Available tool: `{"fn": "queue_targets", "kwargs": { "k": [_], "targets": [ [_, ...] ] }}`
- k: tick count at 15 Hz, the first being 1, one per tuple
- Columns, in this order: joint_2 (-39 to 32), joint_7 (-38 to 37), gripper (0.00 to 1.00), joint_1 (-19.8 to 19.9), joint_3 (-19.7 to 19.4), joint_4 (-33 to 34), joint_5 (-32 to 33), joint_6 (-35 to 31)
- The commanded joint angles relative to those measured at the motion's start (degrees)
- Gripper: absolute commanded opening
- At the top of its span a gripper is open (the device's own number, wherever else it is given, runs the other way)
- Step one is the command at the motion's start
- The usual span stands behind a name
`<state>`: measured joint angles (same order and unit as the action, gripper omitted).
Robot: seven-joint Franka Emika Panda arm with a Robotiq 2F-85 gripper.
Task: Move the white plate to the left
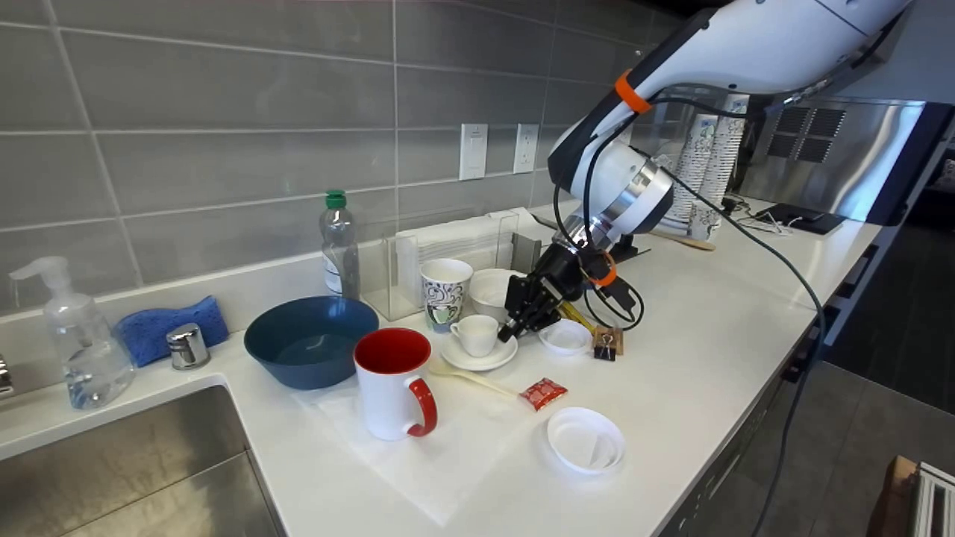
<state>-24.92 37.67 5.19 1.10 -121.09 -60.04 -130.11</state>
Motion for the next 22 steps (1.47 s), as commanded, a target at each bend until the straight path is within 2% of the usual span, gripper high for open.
{"fn": "queue_targets", "kwargs": {
  "k": [1,10,11,12,13,22],
  "targets": [
    [-1.1,-1.1,0.02,-0.8,0.1,1.1,0.0,-2.4],
    [-2.5,-1.3,0.02,-0.7,-0.1,2.3,1.2,-2.4],
    [-2.5,-1.3,0.33,-0.7,-0.1,2.4,1.3,-2.2],
    [-2.5,-1.3,0.34,-0.7,-0.2,2.4,1.4,-2.3],
    [-2.7,-1.4,0.4,-0.7,-0.2,2.4,1.6,-2.4],
    [-0.7,-1.9,0.99,-1.4,0.3,1.4,1.7,-2.4]
  ]
}}
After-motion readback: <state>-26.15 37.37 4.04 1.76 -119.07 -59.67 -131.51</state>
